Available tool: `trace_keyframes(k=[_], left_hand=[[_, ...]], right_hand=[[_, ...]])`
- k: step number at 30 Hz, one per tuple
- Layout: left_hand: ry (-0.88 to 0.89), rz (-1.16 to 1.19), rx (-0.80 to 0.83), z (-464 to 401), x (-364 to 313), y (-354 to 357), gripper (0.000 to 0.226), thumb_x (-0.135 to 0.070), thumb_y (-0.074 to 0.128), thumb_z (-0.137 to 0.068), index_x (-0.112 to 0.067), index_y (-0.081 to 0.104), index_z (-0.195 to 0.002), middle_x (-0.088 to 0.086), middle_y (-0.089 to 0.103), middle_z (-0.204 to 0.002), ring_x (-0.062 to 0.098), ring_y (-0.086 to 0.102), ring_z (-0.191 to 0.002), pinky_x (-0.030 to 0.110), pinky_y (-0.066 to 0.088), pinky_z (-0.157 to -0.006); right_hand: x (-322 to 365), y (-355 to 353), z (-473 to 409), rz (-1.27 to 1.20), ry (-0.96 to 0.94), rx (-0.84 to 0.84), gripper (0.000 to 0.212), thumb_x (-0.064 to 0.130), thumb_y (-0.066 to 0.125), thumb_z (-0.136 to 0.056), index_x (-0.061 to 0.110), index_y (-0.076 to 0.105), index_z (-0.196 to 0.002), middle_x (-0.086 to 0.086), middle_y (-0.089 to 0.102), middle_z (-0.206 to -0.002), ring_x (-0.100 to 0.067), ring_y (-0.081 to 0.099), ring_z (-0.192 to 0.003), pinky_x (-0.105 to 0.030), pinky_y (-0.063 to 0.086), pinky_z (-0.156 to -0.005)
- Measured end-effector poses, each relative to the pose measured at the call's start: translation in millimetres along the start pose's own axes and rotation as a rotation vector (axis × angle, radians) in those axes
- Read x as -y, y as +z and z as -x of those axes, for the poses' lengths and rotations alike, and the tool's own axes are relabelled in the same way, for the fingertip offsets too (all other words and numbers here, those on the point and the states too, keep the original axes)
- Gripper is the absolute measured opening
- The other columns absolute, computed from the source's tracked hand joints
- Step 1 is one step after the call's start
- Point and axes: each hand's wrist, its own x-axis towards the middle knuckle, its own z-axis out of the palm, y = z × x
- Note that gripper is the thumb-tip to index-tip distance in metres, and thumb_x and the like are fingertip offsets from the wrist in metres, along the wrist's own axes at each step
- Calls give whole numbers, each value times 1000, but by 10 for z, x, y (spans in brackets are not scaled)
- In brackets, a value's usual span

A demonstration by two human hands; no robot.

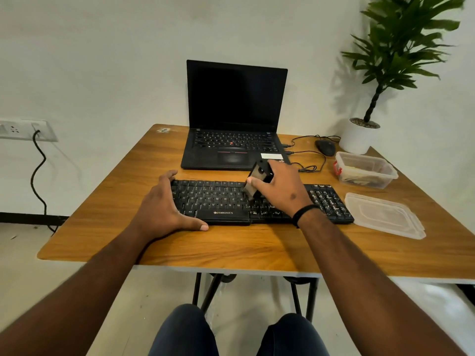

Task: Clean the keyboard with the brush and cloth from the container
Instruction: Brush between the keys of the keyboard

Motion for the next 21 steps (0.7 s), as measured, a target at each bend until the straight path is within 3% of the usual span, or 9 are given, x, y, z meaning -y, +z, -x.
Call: trace_keyframes(k=[3,5,9,12,15,18,21], left_hand=[[-5,-1,4,-8,17,6,161,-86,80,-17,-26,17,-153,8,41,-152,26,43,-135,42,39,-110],[-5,-6,6,-13,28,8,161,-86,81,-18,-27,16,-153,8,40,-152,26,43,-135,42,39,-110],[-5,-10,8,-14,30,3,161,-88,78,-18,-27,16,-153,8,40,-152,26,43,-135,43,39,-110],[-9,-8,11,-15,42,0,160,-88,78,-18,-28,16,-153,8,40,-151,26,44,-134,43,39,-110],[-7,-30,28,-36,52,-7,158,-87,79,-21,-28,17,-153,6,39,-152,26,42,-135,46,38,-112],[50,-181,76,-92,19,-34,152,-92,73,-27,-27,20,-154,3,33,-156,25,34,-140,50,30,-117],[178,-422,254,-228,-234,-61,150,-101,59,-34,-27,15,-157,1,23,-162,25,20,-148,48,15,-122]], right_hand=[[-40,-23,-4,36,35,-71,24,38,69,-89,18,63,-99,6,63,-90,-10,58,-82,-19,47,-67],[-59,-40,6,-52,46,-31,21,36,71,-88,20,61,-94,8,62,-87,-8,57,-79,-15,42,-62],[-61,-43,26,-21,54,-62,19,36,70,-89,21,61,-95,8,61,-87,-9,58,-82,-19,48,-67],[-38,-45,12,-90,54,4,20,35,71,-88,20,61,-95,9,61,-87,-8,58,-81,-12,41,-61],[-42,-46,4,-38,66,-20,19,36,71,-88,21,60,-92,7,62,-88,-11,59,-83,-17,42,-64],[-34,-105,1,-54,61,23,18,34,72,-88,21,59,-90,4,64,-89,-14,60,-84,-24,49,-69],[-20,-175,-28,-66,27,131,20,33,74,-86,20,60,-87,4,63,-85,-13,59,-80,-24,48,-65]])
